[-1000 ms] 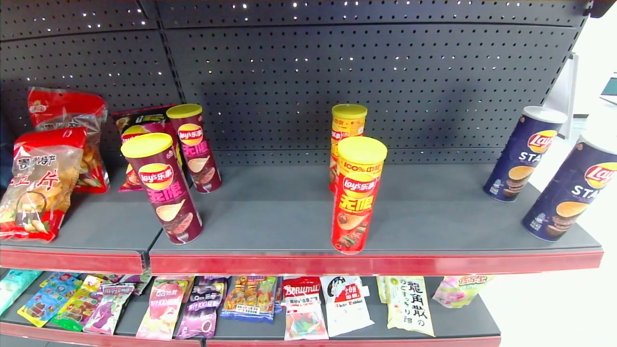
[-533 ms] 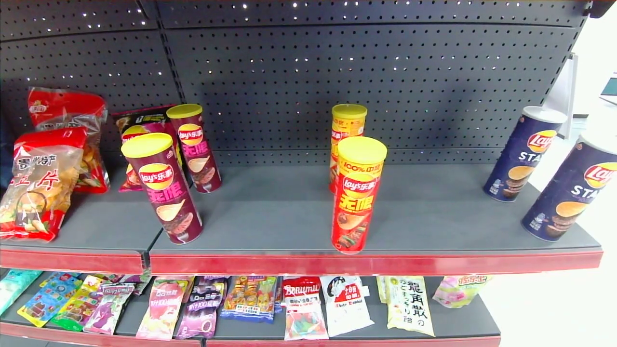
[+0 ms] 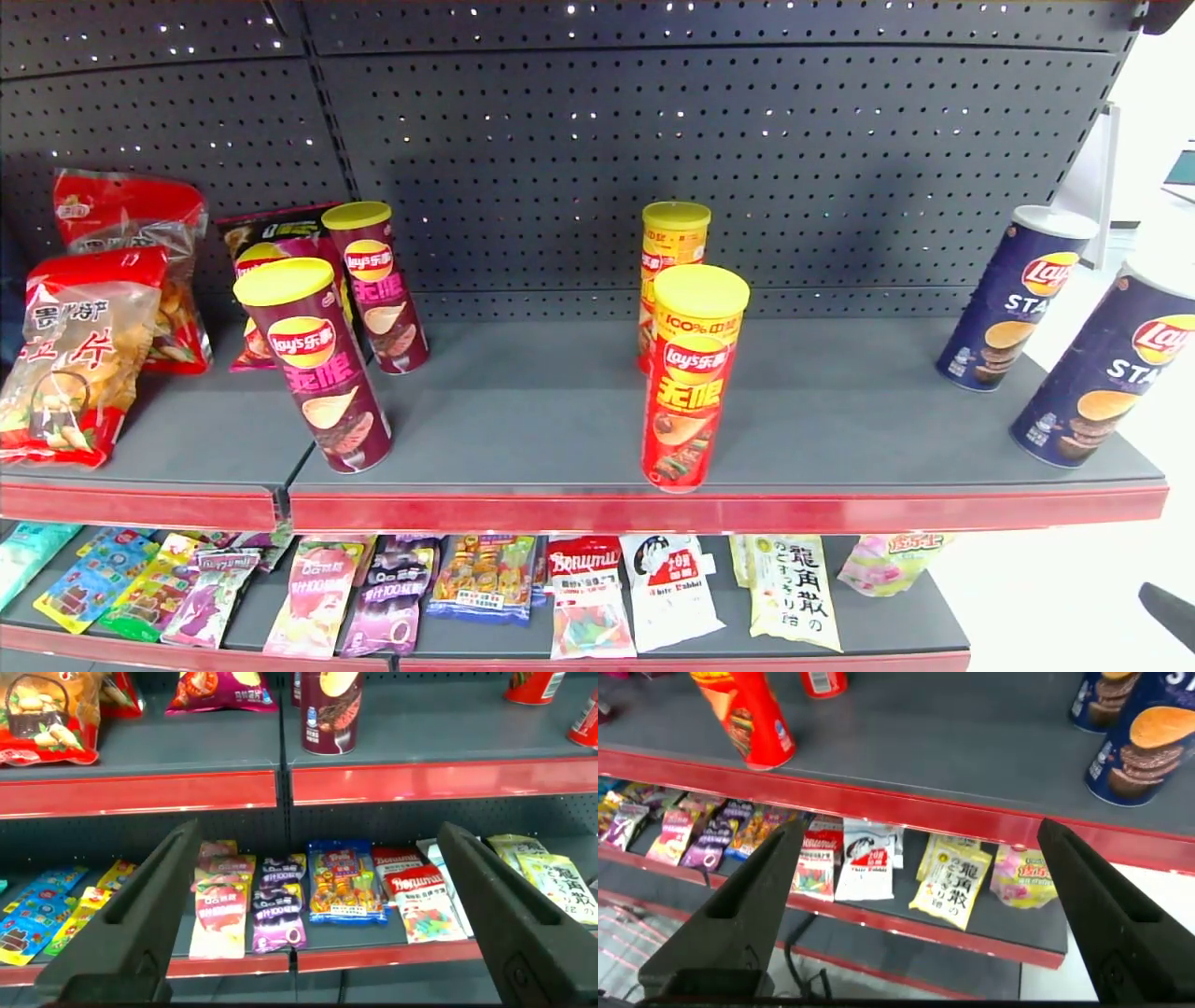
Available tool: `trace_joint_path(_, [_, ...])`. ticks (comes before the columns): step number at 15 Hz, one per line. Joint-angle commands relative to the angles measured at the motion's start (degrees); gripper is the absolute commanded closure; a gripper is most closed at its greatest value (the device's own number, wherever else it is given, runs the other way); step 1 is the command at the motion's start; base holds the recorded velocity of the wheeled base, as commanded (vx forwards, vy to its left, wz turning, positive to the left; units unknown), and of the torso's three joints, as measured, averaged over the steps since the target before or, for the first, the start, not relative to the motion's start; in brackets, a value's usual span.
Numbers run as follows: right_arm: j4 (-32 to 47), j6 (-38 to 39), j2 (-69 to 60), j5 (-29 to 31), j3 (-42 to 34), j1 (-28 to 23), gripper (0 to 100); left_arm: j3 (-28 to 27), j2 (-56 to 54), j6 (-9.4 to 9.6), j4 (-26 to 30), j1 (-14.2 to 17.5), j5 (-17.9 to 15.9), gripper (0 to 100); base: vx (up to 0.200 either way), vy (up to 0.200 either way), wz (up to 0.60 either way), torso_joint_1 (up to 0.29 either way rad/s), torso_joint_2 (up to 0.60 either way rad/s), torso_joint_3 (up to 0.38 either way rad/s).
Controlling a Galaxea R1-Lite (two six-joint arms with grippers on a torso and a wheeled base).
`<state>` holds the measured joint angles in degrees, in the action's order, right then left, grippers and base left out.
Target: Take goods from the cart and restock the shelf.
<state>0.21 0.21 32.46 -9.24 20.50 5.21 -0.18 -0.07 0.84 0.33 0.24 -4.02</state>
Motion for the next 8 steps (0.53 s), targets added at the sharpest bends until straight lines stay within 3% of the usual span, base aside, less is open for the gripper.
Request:
trace_joint_path(1, [-0.30, -0.21, 14.21, 0.36, 6.30, -0.02, 0, 0.01, 0.07, 0.04, 0.02, 0.02, -0.02, 0, 0.000, 0.000, 0.00, 0.000, 0.00, 0.000])
trace_joint_path(4, [-1.17, -0.12, 26.16, 0.28, 9.82, 0.33, 0, 0.01, 0.07, 0.04, 0.02, 0.02, -0.02, 0, 0.000, 0.000, 0.00, 0.000, 0.00, 0.000])
trace_joint_path(8, [-5.39, -0.21, 38.02, 3.44, 11.49, 7.89, 0, 0.01, 0.07, -0.05, 0.02, 0.02, -0.02, 0, 0.000, 0.000, 0.00, 0.000, 0.00, 0.000])
